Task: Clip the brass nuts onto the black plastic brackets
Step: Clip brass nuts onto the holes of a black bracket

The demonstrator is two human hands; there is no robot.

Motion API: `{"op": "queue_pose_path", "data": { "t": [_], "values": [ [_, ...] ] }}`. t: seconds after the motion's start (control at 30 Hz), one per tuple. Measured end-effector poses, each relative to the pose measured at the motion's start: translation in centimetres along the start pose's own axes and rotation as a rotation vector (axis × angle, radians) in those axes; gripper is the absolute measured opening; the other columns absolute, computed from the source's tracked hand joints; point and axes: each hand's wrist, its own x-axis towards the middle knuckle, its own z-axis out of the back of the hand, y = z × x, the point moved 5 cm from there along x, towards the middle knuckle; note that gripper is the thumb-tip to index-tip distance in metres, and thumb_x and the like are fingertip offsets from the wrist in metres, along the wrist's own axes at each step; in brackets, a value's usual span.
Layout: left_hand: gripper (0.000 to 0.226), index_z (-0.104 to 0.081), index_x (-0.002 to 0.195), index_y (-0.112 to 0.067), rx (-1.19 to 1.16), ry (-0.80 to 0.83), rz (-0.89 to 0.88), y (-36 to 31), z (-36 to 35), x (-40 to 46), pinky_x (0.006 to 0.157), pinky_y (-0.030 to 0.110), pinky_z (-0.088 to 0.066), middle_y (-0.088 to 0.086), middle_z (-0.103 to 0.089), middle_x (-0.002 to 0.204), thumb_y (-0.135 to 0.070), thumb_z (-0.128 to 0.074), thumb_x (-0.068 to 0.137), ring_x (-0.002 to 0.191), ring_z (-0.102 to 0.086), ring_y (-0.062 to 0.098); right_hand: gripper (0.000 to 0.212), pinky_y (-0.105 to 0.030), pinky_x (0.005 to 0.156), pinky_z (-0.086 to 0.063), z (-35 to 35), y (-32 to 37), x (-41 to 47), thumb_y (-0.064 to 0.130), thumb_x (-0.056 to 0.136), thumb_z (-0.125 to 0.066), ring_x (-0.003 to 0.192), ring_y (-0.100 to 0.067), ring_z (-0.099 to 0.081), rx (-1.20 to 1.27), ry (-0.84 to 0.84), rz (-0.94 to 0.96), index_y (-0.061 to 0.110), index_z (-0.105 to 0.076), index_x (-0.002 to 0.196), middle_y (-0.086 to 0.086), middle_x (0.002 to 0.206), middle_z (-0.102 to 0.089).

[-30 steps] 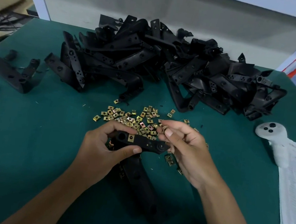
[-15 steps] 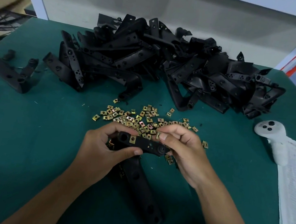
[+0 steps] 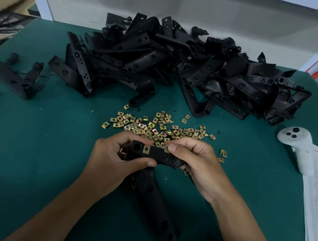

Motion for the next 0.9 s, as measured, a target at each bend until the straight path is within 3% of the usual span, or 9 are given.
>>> {"op": "queue_pose_path", "data": {
  "t": [0.17, 0.37, 0.5, 0.63, 0.7, 0.8, 0.9],
  "values": [
    [0.032, -0.073, 0.093, -0.046, 0.042, -0.005, -0.015, -0.1, 0.0, 0.0, 0.067, 0.013, -0.056, -0.017, -0.076, 0.085, -0.051, -0.085, 0.064, 0.078, -0.071, 0.0, 0.007, -0.026, 0.067, -0.046, 0.0, 0.5, -0.1, 0.03, 0.082, -0.074, 0.074, -0.012, -0.061, -0.014, 0.037, 0.055, 0.025, -0.079, 0.082, -0.003, 0.082, -0.073],
    [0.033, -0.073, 0.095, -0.045, 0.069, -0.028, -0.044, 0.0, 0.2, 0.0, 0.071, 0.013, -0.055, -0.018, -0.075, 0.09, -0.051, -0.083, 0.064, 0.084, -0.071, 0.003, 0.02, -0.035, 0.071, -0.044, -0.1, 1.4, -0.5, 0.046, 0.086, -0.063, 0.079, -0.022, -0.059, -0.137, 0.07, 0.185, 0.033, -0.078, 0.082, -0.019, 0.088, -0.071],
    [0.03, -0.072, 0.092, -0.048, 0.08, -0.056, -0.056, 0.2, 0.3, 0.0, 0.068, 0.008, -0.051, -0.018, -0.075, 0.089, -0.051, -0.083, 0.064, 0.084, -0.07, 0.004, 0.011, -0.02, 0.076, -0.051, -0.4, 1.2, -0.7, 0.034, 0.084, -0.072, 0.085, -0.009, -0.068, -0.157, 0.151, 0.232, 0.029, -0.076, 0.093, 0.005, 0.091, -0.076],
    [0.028, -0.07, 0.09, -0.049, 0.106, -0.121, -0.043, 0.5, 0.7, 0.2, 0.069, 0.006, -0.049, -0.02, -0.074, 0.088, -0.053, -0.081, 0.065, 0.084, -0.069, 0.0, 0.04, -0.03, 0.09, -0.055, -0.8, 0.8, -0.7, 0.024, 0.078, -0.087, 0.101, -0.016, -0.07, -0.286, 0.159, 0.249, 0.029, -0.068, 0.114, 0.006, 0.112, -0.073],
    [0.03, -0.07, 0.092, -0.05, 0.15, -0.126, -0.044, 0.7, 0.8, 0.1, 0.074, 0.01, -0.05, -0.022, -0.073, 0.089, -0.055, -0.081, 0.064, 0.088, -0.068, 0.002, 0.037, -0.028, 0.09, -0.054, -0.7, 1.2, -0.7, 0.026, 0.08, -0.085, 0.101, -0.016, -0.07, -0.389, 0.088, 0.299, 0.029, -0.07, 0.113, 0.011, 0.108, -0.074],
    [0.031, -0.068, 0.097, -0.057, 0.217, -0.115, -0.089, -0.1, 0.8, -0.5, 0.081, 0.028, -0.053, -0.024, -0.072, 0.097, -0.057, -0.077, 0.068, 0.097, -0.067, 0.011, 0.029, -0.025, 0.085, -0.053, -0.1, 2.8, -1.2, 0.03, 0.078, -0.084, 0.097, -0.012, -0.07, -0.464, 0.005, 0.378, 0.026, -0.075, 0.106, 0.015, 0.1, -0.075],
    [0.031, -0.066, 0.103, -0.062, 0.27, -0.097, -0.184, -2.0, 0.7, -0.9, 0.084, 0.036, -0.053, -0.029, -0.07, 0.102, -0.057, -0.074, 0.073, 0.102, -0.064, 0.01, 0.028, -0.017, 0.081, -0.05, 0.3, 5.0, -2.8, 0.035, 0.077, -0.084, 0.092, -0.006, -0.069, -0.608, -0.04, 0.507, 0.029, -0.076, 0.103, 0.018, 0.097, -0.074]
  ]
}}
